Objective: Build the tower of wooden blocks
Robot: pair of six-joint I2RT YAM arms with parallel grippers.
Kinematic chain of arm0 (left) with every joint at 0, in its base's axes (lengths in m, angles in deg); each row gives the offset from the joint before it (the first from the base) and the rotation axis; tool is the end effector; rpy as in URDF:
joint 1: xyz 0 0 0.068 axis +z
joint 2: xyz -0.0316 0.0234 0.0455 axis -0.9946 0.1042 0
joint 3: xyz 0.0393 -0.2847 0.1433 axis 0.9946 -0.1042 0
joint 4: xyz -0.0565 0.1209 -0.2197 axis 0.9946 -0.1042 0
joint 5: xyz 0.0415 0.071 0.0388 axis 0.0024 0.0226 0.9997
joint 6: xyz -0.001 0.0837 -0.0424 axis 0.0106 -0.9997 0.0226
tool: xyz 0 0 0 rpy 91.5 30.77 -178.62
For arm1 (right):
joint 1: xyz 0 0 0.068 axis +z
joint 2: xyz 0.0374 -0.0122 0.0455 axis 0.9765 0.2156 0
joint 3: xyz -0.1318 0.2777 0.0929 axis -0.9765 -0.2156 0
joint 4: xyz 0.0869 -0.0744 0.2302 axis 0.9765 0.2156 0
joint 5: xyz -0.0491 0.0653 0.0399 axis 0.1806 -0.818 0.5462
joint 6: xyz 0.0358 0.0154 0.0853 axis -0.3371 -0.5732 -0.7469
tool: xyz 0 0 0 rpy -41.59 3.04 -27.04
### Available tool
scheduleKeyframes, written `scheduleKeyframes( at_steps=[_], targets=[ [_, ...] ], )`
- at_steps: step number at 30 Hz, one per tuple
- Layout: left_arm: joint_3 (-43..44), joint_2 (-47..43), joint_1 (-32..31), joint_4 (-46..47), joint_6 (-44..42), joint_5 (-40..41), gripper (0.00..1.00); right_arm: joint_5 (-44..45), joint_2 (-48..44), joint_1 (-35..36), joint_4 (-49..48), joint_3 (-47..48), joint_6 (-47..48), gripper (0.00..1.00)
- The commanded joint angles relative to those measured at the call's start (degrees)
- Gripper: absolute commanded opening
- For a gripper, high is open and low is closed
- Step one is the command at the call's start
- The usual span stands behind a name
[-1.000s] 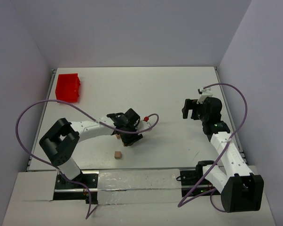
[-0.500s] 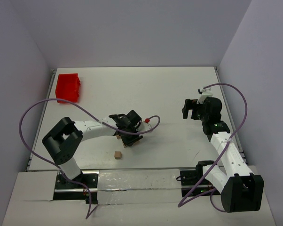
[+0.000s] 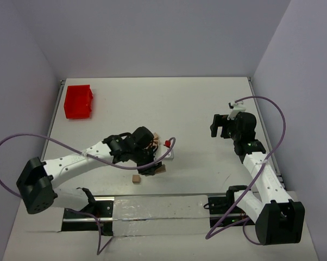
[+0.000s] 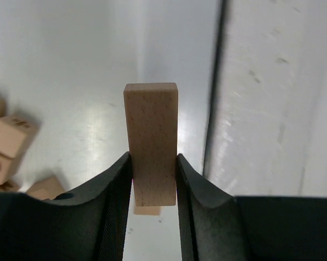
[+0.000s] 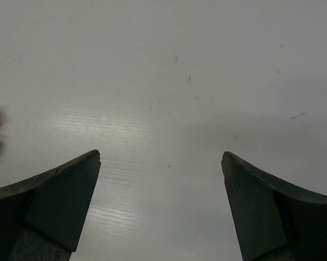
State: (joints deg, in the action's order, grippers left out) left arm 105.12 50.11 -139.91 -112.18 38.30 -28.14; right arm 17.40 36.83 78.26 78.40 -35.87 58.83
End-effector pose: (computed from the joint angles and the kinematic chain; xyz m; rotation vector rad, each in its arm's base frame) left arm 0.1293 -0.2463 0.2570 1.7503 1.9849 -0.7044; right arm 0.2217 0.0167 0.2748 -0.0982 2.0550 0.1892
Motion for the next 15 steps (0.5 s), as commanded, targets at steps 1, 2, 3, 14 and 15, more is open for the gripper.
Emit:
scheduleKeyframes(
  at_steps=[1,2,3,14,15],
  targets=[
    [-5.7,-2.1,-2.2,-10.6,-9.2,-10.3,0.0,0.3,1.1,-0.3,-0.9,3.2,0.4,1.0],
    [-7.1,-2.2,-2.5,-11.6,-10.4,-10.4,0.0,0.4,1.3,-0.3,-0.9,3.2,0.4,1.0],
    [-7.5,-2.0,-3.1,-12.9,-11.9,-10.4,0.0,0.4,1.4,-0.3,-0.9,3.2,0.4,1.0],
    [-13.5,0.3,-3.7,-10.5,-17.2,-2.5,0.0,0.9,2.2,-0.3,-1.2,3.2,0.3,1.0],
    [-14.0,0.5,-3.7,-8.5,-17.1,-2.1,0.0,0.9,2.3,-0.3,-1.2,3.2,0.3,1.0]
  ],
)
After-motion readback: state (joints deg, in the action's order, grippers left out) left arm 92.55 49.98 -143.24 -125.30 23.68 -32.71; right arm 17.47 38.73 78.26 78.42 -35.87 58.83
